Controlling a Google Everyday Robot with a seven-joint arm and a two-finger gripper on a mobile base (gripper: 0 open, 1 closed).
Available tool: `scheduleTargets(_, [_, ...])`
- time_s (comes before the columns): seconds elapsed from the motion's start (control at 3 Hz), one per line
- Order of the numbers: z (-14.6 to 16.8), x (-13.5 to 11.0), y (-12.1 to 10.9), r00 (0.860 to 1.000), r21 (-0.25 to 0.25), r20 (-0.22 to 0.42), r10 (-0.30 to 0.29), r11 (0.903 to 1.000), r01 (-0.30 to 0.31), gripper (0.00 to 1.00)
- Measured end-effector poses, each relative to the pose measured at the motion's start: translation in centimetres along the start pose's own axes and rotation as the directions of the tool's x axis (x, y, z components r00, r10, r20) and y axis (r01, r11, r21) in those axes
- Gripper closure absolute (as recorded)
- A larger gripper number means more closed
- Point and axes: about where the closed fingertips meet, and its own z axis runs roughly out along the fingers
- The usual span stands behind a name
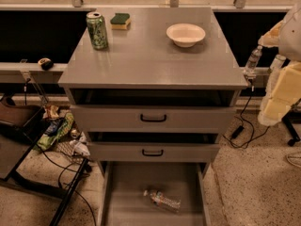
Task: Pick water bottle from bottom drawer and place on counter
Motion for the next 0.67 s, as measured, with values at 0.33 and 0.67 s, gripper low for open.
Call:
scheduleTargets(0.33, [1.9, -1.2, 0.3, 0.999, 0.034, -0.047, -0.023, 0.9991, 0.025, 0.0])
scheduleTargets(0.67, [6.4, -1.8, 2.1, 0.996, 0.047, -0.083, -0.015, 0.9987, 0.019, 0.0])
